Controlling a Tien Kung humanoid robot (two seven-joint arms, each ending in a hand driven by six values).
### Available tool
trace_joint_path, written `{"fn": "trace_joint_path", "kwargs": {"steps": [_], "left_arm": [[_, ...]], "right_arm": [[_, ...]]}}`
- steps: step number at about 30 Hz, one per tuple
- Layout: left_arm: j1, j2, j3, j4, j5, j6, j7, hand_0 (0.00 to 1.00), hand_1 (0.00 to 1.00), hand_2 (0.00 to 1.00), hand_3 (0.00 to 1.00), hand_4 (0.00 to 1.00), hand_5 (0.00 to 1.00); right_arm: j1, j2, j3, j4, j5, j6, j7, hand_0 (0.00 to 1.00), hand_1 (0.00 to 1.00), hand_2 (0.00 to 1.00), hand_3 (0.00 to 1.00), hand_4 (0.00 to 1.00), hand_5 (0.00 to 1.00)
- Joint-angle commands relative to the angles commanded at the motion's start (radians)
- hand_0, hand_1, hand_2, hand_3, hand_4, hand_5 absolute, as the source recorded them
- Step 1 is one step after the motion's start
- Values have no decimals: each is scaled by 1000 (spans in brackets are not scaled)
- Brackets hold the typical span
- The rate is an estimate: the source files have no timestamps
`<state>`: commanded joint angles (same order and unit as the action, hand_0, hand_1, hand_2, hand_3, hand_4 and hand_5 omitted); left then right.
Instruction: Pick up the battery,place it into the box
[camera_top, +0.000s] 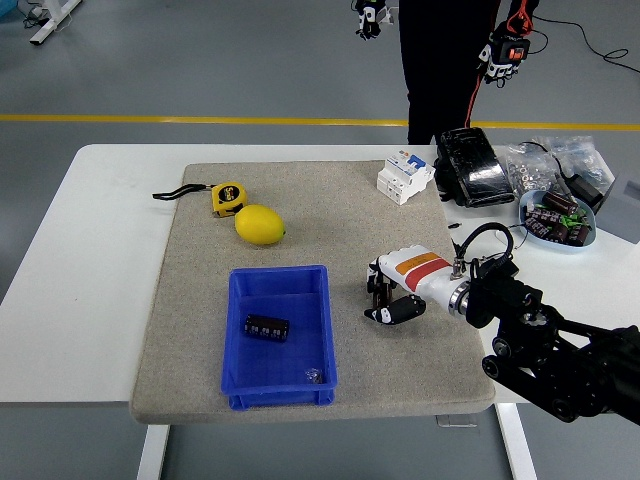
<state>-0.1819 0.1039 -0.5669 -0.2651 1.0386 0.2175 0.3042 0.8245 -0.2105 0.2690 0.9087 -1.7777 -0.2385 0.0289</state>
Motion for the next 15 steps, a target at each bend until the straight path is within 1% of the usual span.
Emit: {"fn": "trace_joint_path", "kwargs": {"steps": [2, 3, 4, 8, 9, 14, 15], "left_arm": [[0, 0, 0, 0, 1, 0, 0, 565, 588, 632, 580, 626, 591], [0, 0, -1, 0, 2, -1, 0, 564, 587, 631, 580, 628, 594], [0, 1, 0, 0, 1, -1, 0, 564, 587, 631, 580, 628, 594], [1, 2, -1, 0, 0, -1, 0, 564, 587, 631, 580, 628, 594], [1, 2, -2, 0, 2, -1, 0, 564, 587, 631, 581, 627, 593], [3, 4, -4, 0, 9, -4, 2, 564, 587, 631, 581, 627, 593], [4, 4, -5, 0, 9, -5, 2, 564, 587, 630, 580, 626, 592]], "right_arm": [[1, -1, 3, 2, -5, 1, -1, 337, 427, 501, 511, 793, 361], [2, -4, 6, 4, -7, 3, -3, 350, 440, 511, 525, 797, 336], [4, -6, 9, 6, -11, 7, -4, 350, 440, 511, 525, 797, 336], [9, -17, 20, 24, -42, 45, -20, 350, 440, 511, 525, 797, 336], [9, -19, 21, 27, -48, 49, -20, 475, 554, 648, 675, 871, 346], [17, -25, 25, 35, -70, 86, -17, 475, 554, 648, 675, 871, 346], [19, -27, 24, 37, -74, 95, -15, 555, 614, 714, 823, 962, 368]]}}
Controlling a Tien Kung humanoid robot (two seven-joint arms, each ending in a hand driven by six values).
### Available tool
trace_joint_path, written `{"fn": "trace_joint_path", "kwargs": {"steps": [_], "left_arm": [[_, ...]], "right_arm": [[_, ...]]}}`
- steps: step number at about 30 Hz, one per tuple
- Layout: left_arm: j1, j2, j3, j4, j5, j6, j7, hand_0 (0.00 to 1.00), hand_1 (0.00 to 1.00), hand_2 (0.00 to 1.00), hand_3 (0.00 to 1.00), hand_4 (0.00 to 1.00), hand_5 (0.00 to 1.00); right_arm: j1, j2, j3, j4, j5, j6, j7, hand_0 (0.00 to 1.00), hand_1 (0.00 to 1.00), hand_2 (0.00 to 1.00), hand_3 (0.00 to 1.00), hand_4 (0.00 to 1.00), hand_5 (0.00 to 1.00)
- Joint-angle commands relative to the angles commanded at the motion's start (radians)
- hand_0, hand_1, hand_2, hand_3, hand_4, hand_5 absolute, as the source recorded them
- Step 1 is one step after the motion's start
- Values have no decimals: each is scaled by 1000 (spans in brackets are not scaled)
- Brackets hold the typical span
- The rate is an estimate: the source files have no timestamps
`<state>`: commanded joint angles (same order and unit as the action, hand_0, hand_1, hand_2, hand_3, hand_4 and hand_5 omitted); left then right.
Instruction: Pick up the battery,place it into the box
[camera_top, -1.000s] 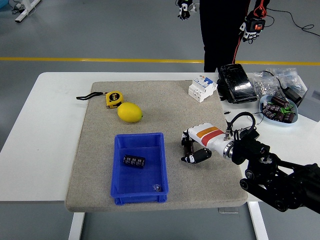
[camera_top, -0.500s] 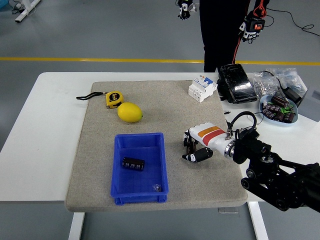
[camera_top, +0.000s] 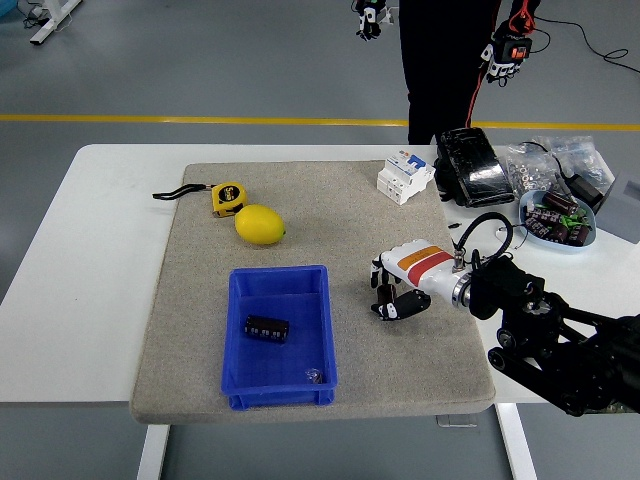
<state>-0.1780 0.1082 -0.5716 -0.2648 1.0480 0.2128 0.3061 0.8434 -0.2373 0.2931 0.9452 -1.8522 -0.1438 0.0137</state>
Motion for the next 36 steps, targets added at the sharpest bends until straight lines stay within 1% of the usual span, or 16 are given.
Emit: {"fn": "trace_joint_path", "kwargs": {"steps": [5, 6, 11, 13, 17, 18, 23, 24, 26, 31, 35, 36], "left_arm": [[2, 2, -2, 0, 3, -1, 1, 564, 587, 630, 580, 626, 592], [2, 2, -2, 0, 4, -1, 1, 564, 586, 628, 581, 626, 592], [4, 3, -5, 0, 8, -2, 2, 564, 586, 628, 581, 626, 592], [4, 4, -6, 0, 9, -2, 2, 564, 585, 629, 581, 627, 593], [4, 5, -6, 0, 11, -2, 2, 564, 585, 629, 581, 627, 593], [3, 6, -5, 0, 10, -2, 2, 564, 585, 629, 581, 628, 594], [0, 7, -6, 1, 13, -3, 1, 564, 585, 629, 581, 628, 594], [-1, 7, -6, 1, 12, -3, 1, 564, 585, 629, 581, 628, 594], [-1, 6, -4, 1, 8, -3, 1, 564, 585, 629, 581, 628, 594], [-3, 4, -2, 1, 4, -1, 0, 564, 584, 628, 581, 628, 594], [-3, 2, -3, 1, 5, -2, 1, 564, 584, 628, 581, 628, 594], [-3, 1, -4, 0, 6, -2, 1, 564, 586, 630, 580, 628, 594]], "right_arm": [[8, -5, -4, 6, -15, 36, 8, 555, 614, 714, 823, 962, 368], [9, -5, -5, 7, -16, 39, 10, 593, 636, 737, 846, 998, 404], [14, -7, -5, 20, -24, 58, 14, 593, 636, 737, 846, 998, 404], [15, -10, -4, 26, -30, 61, 13, 594, 638, 744, 848, 998, 385], [24, -28, -3, 46, -51, 67, 12, 594, 638, 744, 848, 998, 385], [28, -34, -4, 51, -58, 67, 13, 532, 616, 725, 830, 955, 358], [47, -57, -16, 65, -91, 57, 25, 532, 616, 725, 830, 955, 358], [51, -61, -24, 66, -99, 52, 29, 498, 596, 709, 816, 980, 370], [56, -68, -40, 66, -119, 46, 37, 498, 596, 709, 816, 980, 370], [60, -74, -76, 66, -151, 31, 52, 494, 595, 703, 811, 987, 361], [63, -71, -100, 61, -163, 17, 58, 494, 595, 703, 811, 987, 361], [63, -69, -103, 58, -165, 12, 59, 478, 586, 699, 801, 982, 364]]}}
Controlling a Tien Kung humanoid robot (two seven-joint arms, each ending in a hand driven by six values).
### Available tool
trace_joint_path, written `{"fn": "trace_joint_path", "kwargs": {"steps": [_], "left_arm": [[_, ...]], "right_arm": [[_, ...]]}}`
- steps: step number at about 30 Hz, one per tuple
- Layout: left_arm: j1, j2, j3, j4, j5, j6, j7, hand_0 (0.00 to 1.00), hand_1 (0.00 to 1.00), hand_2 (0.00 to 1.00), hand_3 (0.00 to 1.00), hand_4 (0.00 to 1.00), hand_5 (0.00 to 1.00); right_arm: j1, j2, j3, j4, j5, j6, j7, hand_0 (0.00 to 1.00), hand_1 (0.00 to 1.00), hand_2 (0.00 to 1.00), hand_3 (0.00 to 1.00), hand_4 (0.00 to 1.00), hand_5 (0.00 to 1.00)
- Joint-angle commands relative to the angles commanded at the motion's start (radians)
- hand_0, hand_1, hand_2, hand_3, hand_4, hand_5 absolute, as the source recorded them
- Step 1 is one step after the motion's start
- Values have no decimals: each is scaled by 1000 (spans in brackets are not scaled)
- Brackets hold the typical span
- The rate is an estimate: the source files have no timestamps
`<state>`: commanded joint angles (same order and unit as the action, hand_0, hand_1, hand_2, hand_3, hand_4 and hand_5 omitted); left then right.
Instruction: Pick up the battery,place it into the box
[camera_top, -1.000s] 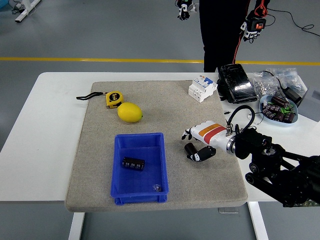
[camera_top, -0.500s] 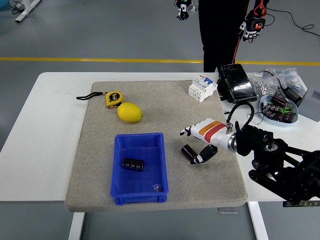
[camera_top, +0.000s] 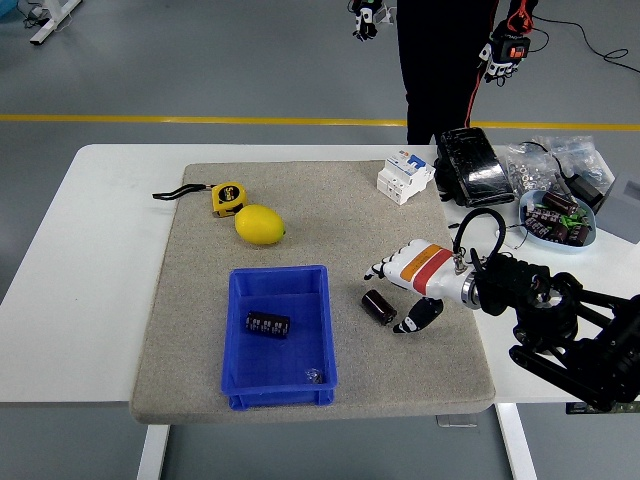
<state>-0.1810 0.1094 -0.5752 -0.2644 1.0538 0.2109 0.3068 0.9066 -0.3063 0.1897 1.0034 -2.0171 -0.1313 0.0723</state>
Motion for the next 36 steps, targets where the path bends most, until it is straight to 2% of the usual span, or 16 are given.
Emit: {"fn": "trace_joint_path", "kwargs": {"steps": [5, 6, 11, 12, 23, 24, 36], "left_arm": [[0, -1, 1, -1, 0, -1, 0, 564, 586, 630, 580, 628, 594], [0, -2, 1, -1, 0, -1, 0, 564, 586, 633, 580, 628, 595], [-1, -3, 3, -1, -2, -2, -1, 564, 586, 633, 580, 628, 595], [-1, -3, 3, -1, -2, -2, -1, 564, 589, 632, 581, 629, 596], [-1, -7, 10, -3, -9, -2, -3, 564, 585, 629, 580, 628, 596], [-1, -7, 10, -3, -9, -2, -3, 564, 587, 634, 582, 629, 596], [8, -7, 1, -2, 0, -4, -1, 564, 592, 634, 580, 629, 596]], "right_arm": [[-1, 6, -8, -10, -7, -27, 4, 478, 586, 699, 801, 982, 364], [-1, 6, -9, -11, -7, -30, 3, 450, 549, 671, 754, 952, 366], [-3, 10, -16, -21, 13, -43, 8, 450, 549, 671, 754, 952, 366], [-3, 10, -17, -22, 14, -44, 8, 430, 518, 620, 707, 914, 359], [-8, 14, -25, -44, 35, -54, 8, 427, 496, 592, 671, 882, 344], [-9, 15, -25, -44, 39, -53, 8, 404, 465, 553, 640, 829, 337], [-16, 19, -23, -50, 59, -53, 2, 379, 433, 516, 602, 806, 339]]}}
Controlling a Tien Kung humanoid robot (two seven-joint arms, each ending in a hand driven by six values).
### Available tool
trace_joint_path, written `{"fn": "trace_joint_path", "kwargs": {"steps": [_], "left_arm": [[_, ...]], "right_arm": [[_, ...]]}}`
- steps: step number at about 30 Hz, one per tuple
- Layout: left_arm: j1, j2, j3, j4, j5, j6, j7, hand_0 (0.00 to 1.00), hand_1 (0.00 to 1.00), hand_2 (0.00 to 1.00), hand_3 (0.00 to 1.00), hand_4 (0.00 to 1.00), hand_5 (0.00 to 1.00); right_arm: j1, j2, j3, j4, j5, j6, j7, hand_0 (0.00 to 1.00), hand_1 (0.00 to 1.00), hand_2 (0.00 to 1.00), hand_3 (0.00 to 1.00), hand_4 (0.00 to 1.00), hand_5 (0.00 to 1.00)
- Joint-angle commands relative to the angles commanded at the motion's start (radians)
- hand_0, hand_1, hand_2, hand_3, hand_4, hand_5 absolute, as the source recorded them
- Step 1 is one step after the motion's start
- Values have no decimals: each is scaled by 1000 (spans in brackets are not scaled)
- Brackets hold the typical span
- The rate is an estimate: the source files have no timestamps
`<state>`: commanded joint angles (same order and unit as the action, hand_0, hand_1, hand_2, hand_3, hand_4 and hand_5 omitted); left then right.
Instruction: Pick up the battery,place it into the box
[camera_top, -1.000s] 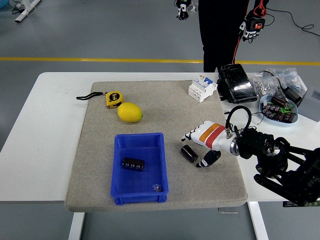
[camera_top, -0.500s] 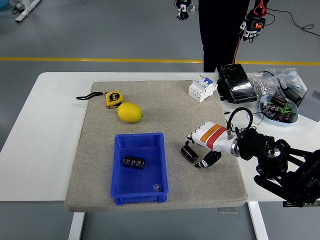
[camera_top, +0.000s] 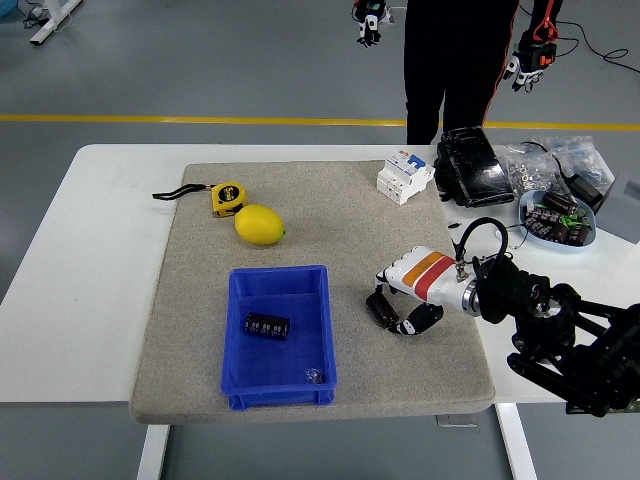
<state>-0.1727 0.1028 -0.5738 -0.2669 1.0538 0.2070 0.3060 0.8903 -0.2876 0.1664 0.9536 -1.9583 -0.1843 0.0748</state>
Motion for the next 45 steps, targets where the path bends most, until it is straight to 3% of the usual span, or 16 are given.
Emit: {"fn": "trace_joint_path", "kwargs": {"steps": [21, 45], "left_arm": [[1, 5, -11, 1, 21, -4, 3, 564, 588, 628, 580, 628, 595], [-7, 6, -9, 4, 14, 3, 1, 564, 581, 625, 579, 628, 593]], "right_arm": [[12, -5, 25, 30, 25, 29, -20, 380, 430, 511, 570, 765, 330], [22, -14, 100, 55, 26, 24, -35, 375, 426, 510, 558, 745, 325]]}}
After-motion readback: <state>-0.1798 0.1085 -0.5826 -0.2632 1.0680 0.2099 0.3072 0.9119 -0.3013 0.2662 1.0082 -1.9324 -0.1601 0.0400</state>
